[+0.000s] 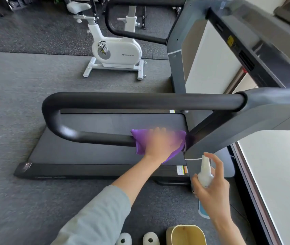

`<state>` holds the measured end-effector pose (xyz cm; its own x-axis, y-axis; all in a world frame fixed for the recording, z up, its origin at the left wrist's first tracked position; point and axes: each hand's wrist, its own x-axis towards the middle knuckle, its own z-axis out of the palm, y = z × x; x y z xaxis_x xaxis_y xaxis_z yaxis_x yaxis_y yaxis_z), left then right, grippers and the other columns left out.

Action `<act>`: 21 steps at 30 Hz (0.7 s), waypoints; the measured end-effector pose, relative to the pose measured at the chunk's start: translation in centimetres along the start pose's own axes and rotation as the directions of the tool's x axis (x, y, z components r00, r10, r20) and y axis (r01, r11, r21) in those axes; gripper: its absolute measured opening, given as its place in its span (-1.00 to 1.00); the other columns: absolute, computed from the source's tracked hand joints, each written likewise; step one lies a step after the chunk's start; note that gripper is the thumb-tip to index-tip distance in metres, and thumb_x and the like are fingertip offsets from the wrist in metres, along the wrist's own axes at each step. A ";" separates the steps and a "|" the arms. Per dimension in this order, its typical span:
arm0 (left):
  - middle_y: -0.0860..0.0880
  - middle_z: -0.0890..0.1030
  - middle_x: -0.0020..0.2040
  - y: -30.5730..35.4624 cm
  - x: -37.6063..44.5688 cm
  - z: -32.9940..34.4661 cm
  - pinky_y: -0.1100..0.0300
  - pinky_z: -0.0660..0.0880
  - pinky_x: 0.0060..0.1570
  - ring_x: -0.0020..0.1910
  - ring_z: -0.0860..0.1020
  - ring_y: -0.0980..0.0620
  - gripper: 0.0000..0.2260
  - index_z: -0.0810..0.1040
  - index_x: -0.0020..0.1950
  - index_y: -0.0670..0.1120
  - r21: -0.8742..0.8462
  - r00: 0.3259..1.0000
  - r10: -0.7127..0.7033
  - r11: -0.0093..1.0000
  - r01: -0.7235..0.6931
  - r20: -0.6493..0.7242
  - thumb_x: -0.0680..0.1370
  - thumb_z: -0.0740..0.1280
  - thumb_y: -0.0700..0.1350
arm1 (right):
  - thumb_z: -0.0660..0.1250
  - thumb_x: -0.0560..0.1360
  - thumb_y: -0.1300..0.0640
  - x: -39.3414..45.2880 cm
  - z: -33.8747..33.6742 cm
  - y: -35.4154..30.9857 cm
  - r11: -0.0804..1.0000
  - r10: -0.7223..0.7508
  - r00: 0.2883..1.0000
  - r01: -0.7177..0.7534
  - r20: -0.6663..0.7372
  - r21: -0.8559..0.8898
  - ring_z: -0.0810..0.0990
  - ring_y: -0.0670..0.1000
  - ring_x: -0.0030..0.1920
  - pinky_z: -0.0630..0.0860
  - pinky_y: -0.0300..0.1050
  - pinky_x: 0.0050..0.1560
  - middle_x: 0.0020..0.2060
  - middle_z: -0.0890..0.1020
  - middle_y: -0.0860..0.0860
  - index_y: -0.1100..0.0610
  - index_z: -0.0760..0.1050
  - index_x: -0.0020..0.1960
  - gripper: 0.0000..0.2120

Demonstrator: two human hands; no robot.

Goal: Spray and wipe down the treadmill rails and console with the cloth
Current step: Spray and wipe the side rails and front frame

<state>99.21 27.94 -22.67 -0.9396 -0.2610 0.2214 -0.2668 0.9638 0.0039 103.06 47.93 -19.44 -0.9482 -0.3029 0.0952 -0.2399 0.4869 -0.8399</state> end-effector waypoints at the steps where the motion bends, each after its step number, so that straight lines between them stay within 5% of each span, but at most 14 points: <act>1: -0.05 0.62 -0.10 -1.2 -0.5 -0.1 0.04 0.36 -0.11 -0.12 0.53 -0.09 -0.54 0.62 0.10 0.02 0.003 1.000 0.006 1.000 -0.006 -0.027 0.59 0.05 0.27 | 0.42 0.44 0.38 0.2 0.3 -0.3 1.000 -0.011 1.000 0.011 0.012 -0.002 0.58 0.06 -0.42 0.63 0.15 -0.32 -0.14 0.59 0.04 -0.47 0.23 0.19 -0.22; 16: -0.09 0.58 -0.22 -18.1 -7.8 -3.5 -0.01 0.44 -0.15 -0.20 0.53 -0.14 -0.57 0.60 -0.16 -0.13 0.007 0.902 -0.315 0.943 0.332 -0.295 0.55 0.14 0.18 | 0.39 0.44 0.39 -0.3 6.3 -4.6 0.994 -0.106 0.978 0.099 0.181 0.049 0.54 0.08 -0.40 0.61 0.10 -0.25 -0.14 0.61 -0.04 -0.50 0.23 0.16 -0.21; 19: -0.11 0.60 -0.21 -16.9 -8.6 -4.1 -0.05 0.46 -0.14 -0.19 0.55 -0.18 -0.58 0.60 -0.13 -0.18 -0.211 0.785 -0.496 0.868 0.449 -0.372 0.53 0.17 0.15 | 0.40 0.43 0.41 -0.1 6.7 -5.0 0.991 -0.124 0.974 0.112 0.189 0.075 0.52 0.06 -0.42 0.55 -0.13 -0.39 -0.21 0.61 -0.02 -0.48 0.26 0.17 -0.21; 21: -0.13 0.63 -0.19 -16.5 -9.7 -4.5 -0.05 0.47 -0.13 -0.16 0.58 -0.20 -0.58 0.61 -0.07 -0.23 -0.382 0.647 -0.624 0.781 0.494 -0.438 0.54 0.19 0.12 | 0.40 0.43 0.39 0.2 6.5 -5.1 0.992 -0.122 0.972 0.113 0.198 0.057 0.54 0.05 -0.43 0.60 -0.01 -0.30 -0.19 0.61 -0.06 -0.47 0.26 0.18 -0.22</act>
<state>113.71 14.86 -20.54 -0.3478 -0.7459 0.5680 -0.5906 0.6448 0.4852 105.44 40.06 -18.65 -0.8516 -0.5166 0.0891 -0.3333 0.4024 -0.8527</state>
